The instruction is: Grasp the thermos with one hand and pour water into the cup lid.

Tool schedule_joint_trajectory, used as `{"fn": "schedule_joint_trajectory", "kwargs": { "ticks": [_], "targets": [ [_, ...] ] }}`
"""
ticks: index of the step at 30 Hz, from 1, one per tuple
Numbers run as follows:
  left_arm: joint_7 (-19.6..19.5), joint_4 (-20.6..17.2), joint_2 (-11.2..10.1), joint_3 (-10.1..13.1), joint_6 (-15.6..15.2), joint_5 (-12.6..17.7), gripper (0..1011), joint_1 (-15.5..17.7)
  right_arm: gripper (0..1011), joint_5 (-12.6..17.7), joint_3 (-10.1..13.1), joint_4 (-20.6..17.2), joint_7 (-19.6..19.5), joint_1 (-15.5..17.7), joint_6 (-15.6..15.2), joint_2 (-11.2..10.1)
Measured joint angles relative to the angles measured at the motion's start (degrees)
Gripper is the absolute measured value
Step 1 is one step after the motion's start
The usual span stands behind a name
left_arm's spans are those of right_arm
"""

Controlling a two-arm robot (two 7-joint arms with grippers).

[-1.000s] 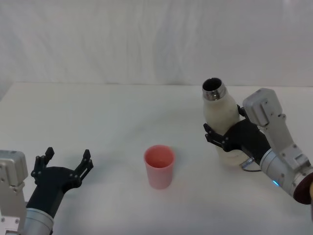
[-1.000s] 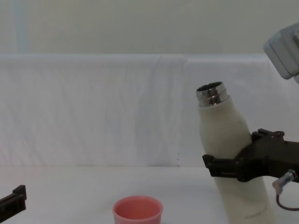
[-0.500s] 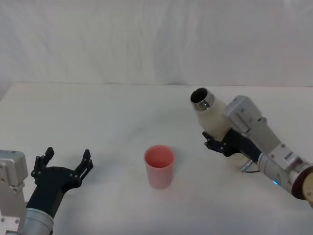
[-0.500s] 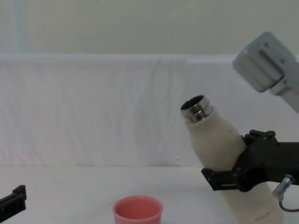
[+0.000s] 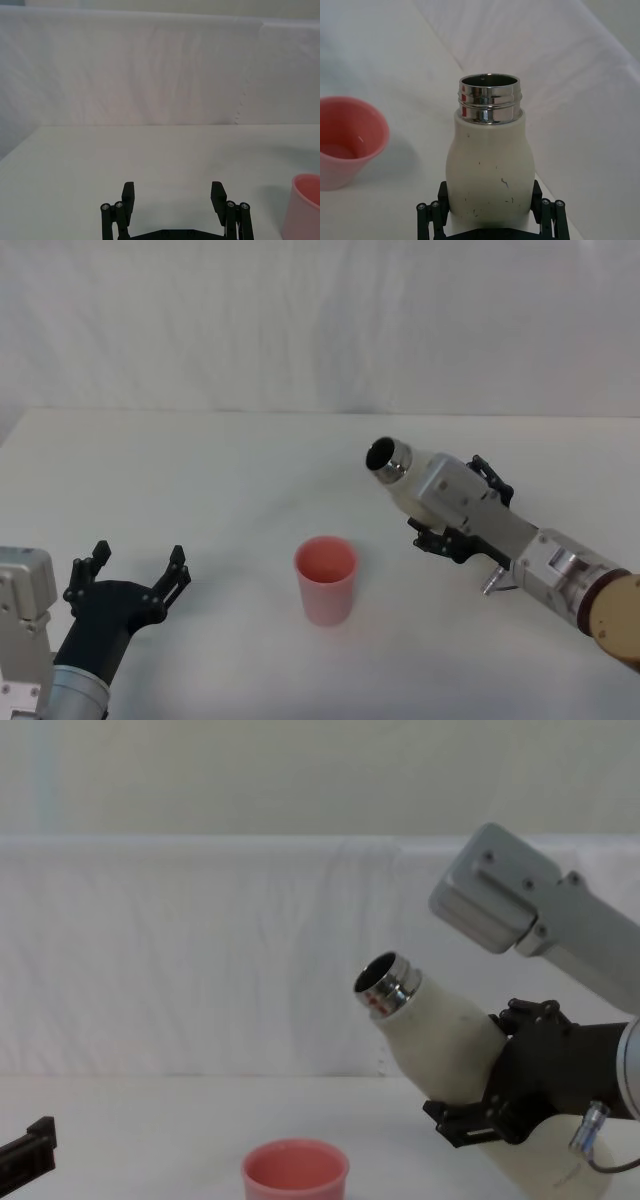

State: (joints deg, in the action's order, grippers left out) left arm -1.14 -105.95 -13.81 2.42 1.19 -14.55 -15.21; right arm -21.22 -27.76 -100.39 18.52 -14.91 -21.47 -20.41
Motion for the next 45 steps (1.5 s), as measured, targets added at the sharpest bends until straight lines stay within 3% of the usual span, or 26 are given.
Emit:
{"fn": "schedule_joint_trajectory", "kwargs": {
  "ticks": [34,45],
  "targets": [
    [0.0,0.0,0.0,0.0,0.0,0.0,1001,0.0,960,-14.03,-4.78,1.08,6.18,-3.21,-2.45,0.08],
    [0.0,0.0,0.0,0.0,0.0,0.0,1001,0.0,960,-18.4,-5.6,2.45,6.44,-4.18,-1.54,0.71]
  ]
}}
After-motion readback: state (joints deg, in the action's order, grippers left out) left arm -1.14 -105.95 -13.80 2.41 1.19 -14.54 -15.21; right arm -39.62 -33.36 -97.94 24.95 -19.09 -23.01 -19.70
